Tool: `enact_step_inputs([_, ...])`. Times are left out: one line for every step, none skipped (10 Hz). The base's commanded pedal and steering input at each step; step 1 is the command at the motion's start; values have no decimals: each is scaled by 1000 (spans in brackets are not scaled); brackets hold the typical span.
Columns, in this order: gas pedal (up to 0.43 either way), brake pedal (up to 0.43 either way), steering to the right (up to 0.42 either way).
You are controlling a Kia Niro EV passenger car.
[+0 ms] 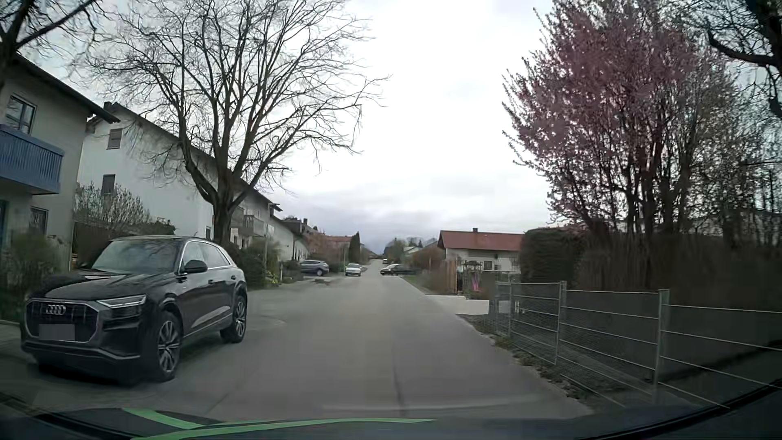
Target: Follow the waypoints while adhering to traffic rules and regulations
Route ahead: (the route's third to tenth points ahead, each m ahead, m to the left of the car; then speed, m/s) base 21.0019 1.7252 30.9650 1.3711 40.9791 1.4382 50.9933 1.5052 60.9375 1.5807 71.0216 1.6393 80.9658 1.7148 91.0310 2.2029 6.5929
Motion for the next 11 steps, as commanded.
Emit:
enact_step_inputs([130,0,0])
enact_step_inputs([130,0,0])
enact_step_inputs([130,0,0])
enact_step_inputs([130,0,0])
enact_step_inputs([130,0,0])
enact_step_inputs([118,0,0])
enact_step_inputs([118,0,1])
enact_step_inputs([118,0,3])
enact_step_inputs([110,0,5])
enact_step_inputs([98,0,5])
enact_step_inputs([87,0,6])
